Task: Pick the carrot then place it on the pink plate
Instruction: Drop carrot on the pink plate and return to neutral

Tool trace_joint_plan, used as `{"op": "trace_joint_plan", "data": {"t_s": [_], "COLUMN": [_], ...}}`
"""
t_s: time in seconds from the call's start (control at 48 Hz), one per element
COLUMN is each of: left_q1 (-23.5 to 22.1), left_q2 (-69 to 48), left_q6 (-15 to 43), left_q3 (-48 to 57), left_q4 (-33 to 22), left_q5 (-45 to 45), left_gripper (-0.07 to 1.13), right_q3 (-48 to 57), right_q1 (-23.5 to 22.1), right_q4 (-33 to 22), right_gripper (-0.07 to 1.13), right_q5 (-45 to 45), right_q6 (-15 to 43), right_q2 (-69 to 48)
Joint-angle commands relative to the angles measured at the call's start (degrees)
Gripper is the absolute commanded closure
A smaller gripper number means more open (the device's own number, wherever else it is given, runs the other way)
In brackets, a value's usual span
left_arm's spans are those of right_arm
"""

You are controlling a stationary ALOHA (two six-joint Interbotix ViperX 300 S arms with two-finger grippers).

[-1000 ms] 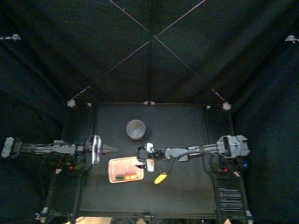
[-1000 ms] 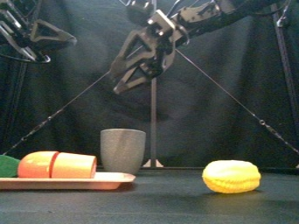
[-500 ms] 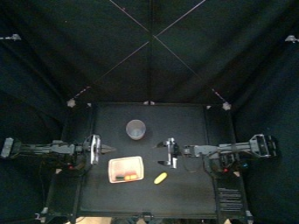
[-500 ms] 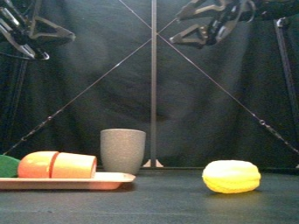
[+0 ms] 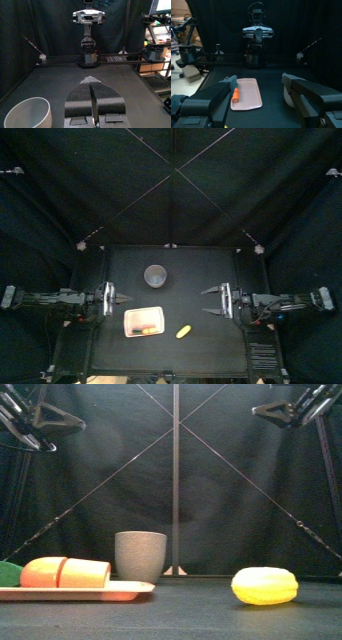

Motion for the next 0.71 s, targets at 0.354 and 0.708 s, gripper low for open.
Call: {"op": "trace_joint_plan", "data": {"t_s": [0.354,0.708], "left_q1": [0.1,0.4], "left_q2": [-0.4,-1.3], "left_q6": [0.1,-0.1], "left_q3": [-2.4,-2.5], "left_q4": [1.1,0.5], "left_q5": [-0.8,-0.8], "left_gripper": [1.09,1.09], "right_q3": [6.7,6.9], "right_q1": [-2.1,-3.2], "right_q4": [3.0,2.5], "right_gripper": [0.01,0.01], "right_q5": [-2.4,-3.5], "right_q6": [-0.2,-0.2], "right_q2": [-3.4,-3.4]}}
